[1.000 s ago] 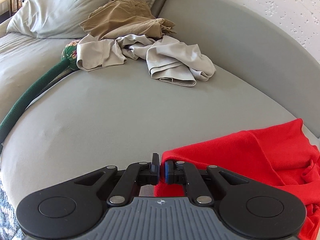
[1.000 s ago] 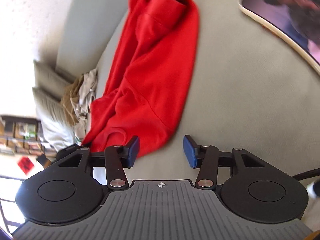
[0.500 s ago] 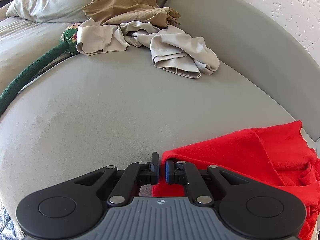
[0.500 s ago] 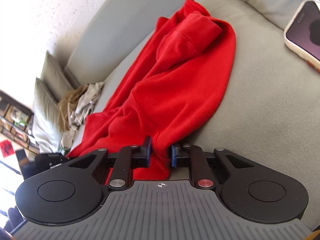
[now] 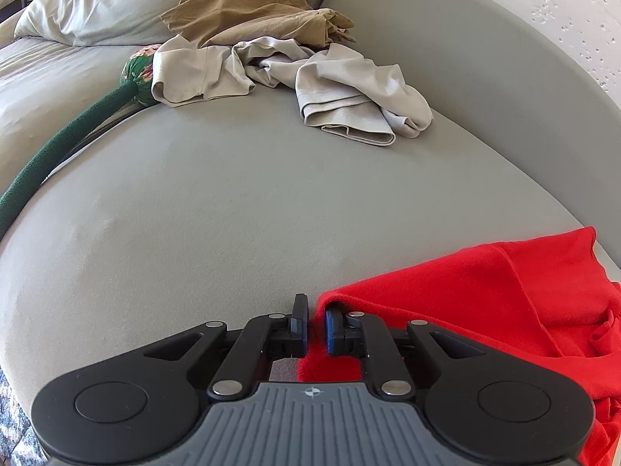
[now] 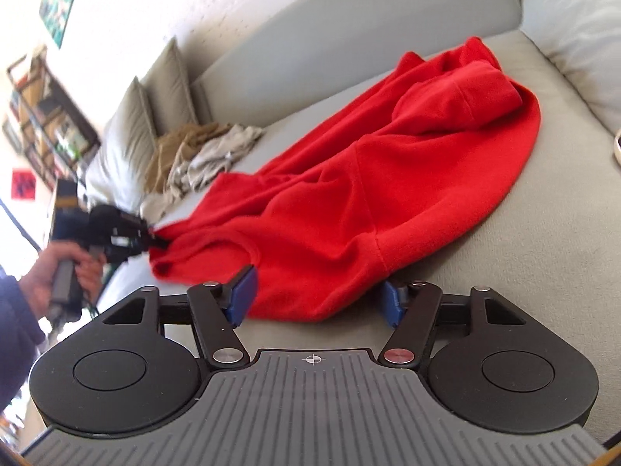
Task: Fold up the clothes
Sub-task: 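Raise the red shirt high with both grippers to let it hang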
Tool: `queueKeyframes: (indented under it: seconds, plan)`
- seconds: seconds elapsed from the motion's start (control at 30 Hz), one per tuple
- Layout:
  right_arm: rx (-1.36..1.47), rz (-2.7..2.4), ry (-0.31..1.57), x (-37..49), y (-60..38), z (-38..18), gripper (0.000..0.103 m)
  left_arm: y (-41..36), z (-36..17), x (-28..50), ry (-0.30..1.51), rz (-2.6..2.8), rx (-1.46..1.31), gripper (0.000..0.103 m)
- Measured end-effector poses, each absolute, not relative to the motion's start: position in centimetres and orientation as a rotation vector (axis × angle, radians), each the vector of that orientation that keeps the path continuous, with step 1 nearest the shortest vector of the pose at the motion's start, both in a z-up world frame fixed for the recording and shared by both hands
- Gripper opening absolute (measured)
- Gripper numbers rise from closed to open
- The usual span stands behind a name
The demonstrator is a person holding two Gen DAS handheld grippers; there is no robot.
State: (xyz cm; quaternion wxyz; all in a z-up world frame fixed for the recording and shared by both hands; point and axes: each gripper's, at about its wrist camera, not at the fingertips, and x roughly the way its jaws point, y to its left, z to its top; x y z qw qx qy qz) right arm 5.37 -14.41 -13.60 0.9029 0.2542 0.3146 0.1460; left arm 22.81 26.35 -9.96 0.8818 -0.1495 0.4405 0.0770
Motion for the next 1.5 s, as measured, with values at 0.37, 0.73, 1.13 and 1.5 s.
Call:
queueKeyframes:
  seconds: [0.37,0.73,1.13,1.5]
  plan:
    - [0.83,0.278,0.755,6.6,-17.9,-15.9,0.002,26.0,-10.1,23.2,0.927,0.148,-0.282,0.012]
    - [0.925,0.281,0.69,5.8,-21.7,-5.6,0.002,21.0,-5.1,18.4,1.22,-0.295,-0.581,0.005]
    - [0.68,0.281,0.154,-4.5,-29.3,26.2,0.002,18.4,12.1,6.2,0.389,-0.77,-1.348,0.004]
    - [0.588,0.229,-0.163,-14.6,-31.2,37.5,0.002,13.1,22.0,-0.9,0.171,-0.743,-1.084,0.002]
